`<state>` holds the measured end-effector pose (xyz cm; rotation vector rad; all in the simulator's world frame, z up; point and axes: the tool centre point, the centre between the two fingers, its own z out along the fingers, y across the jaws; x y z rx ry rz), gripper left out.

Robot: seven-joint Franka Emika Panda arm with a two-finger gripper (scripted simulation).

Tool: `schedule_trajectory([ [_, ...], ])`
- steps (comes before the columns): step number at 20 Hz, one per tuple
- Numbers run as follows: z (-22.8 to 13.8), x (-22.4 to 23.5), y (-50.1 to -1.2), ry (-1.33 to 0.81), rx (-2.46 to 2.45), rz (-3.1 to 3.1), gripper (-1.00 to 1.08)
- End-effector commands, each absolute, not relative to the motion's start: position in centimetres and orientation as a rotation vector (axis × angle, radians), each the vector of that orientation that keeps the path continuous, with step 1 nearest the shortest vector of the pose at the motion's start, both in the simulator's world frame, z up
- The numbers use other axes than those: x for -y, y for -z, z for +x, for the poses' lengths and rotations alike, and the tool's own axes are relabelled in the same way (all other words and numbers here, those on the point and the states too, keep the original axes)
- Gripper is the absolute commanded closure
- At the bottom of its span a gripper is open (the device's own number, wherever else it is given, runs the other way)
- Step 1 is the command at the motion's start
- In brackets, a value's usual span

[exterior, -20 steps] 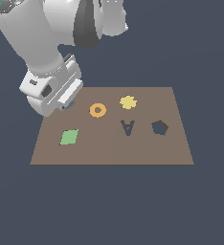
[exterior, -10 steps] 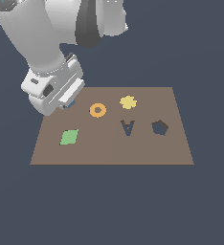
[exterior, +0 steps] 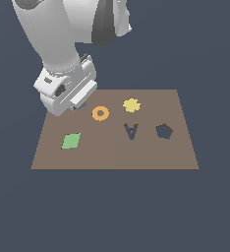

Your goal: Insert a designated object into the corresponding slot on a board.

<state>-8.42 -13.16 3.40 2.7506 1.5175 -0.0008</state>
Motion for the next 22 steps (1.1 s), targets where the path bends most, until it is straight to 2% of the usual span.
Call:
schedule_trajectory([
  [1, -8.6, 11.9, -3.4, 0.0, -1.468, 2.777, 1.08],
  [12, -8.6, 4.1, -3.6, 0.0, -1.149, 2.923, 1.08],
  [22, -6.5, -4.2, -3.8, 0.0, -0.791, 3.038, 1.08],
])
